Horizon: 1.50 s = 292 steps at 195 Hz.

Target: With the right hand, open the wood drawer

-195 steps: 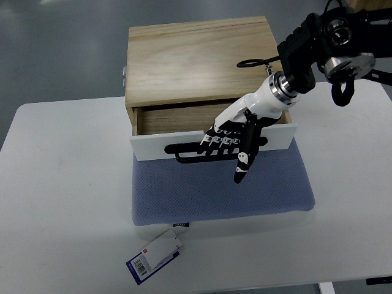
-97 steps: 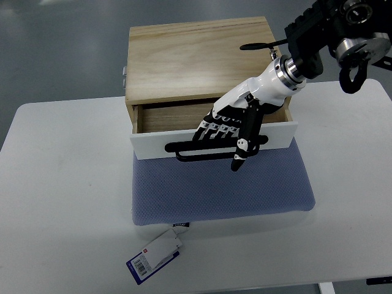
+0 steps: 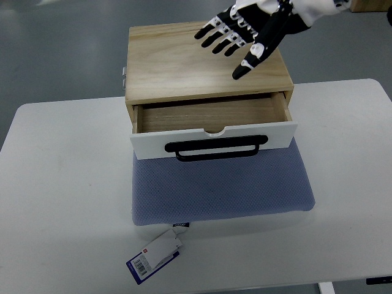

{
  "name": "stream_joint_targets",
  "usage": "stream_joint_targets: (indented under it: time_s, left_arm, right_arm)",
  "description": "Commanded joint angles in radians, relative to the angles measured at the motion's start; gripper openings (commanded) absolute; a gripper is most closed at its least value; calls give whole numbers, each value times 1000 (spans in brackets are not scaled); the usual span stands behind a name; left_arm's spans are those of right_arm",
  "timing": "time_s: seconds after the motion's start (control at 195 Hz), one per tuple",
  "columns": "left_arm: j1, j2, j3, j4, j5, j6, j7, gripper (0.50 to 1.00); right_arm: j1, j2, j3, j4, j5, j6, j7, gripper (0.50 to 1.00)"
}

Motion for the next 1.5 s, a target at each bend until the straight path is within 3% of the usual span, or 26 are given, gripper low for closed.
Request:
stream_joint_targets:
  time_s: [0.0,0.041,0.046,0.118,0.257,0.401,0.57,0.889,1.321,1.496]
  left_arm:
    - [0,0,0,0,1,0,0,1000]
    - [0,0,0,0,1,0,0,1000]
    - [0,0,0,1,-1,0,0,1000]
    - [0,0,0,1,-1,0,0,1000]
    - [0,0,0,1,-1,2,0,1000]
    - [0,0,0,1,-1,3,0,1000]
    - [0,0,-2,0,-1,5,0,1000]
    - [2,0,-2,0,1,8,0,1000]
    - [2,0,-2,-4,1,8,0,1000]
    - [2,0,-2,-2,1,9,0,1000]
  right_arm:
    - [-127,8,184,-99,-1,0,33,946]
    - [-127,8,184,-99,-1,0,33,946]
    - [-192,19,278,-127,-2,0,55,946]
    - [-267,42,388,-155,-2,-3,89,946]
    - [-412,110,568,-246,-1,-117,173,946]
    - [-576,260,785,-430,-1,-220,305,946]
    - [-708,448,1055,-615,-1,-247,412,946]
    - [-848,651,1319,-651,-2,-247,428,946]
    - [-865,659,1344,-701,-14,-253,431,946]
    - [-845,656,1318,-780,-41,-276,500,946]
